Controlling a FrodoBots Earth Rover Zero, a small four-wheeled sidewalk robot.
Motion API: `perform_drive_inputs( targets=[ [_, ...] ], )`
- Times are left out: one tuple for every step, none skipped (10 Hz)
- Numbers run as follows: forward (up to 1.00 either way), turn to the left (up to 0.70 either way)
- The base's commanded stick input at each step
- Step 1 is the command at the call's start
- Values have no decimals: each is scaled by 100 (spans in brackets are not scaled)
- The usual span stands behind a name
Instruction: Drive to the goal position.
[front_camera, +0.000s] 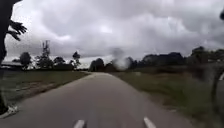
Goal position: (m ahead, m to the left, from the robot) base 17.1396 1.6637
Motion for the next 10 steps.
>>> perform_drive_inputs(
  targets=[
    [70,0],
    [70,0],
    [70,10],
    [70,16],
    [70,21],
    [70,23],
    [70,10],
    [70,4],
    [70,0],
    [70,0]
  ],
)
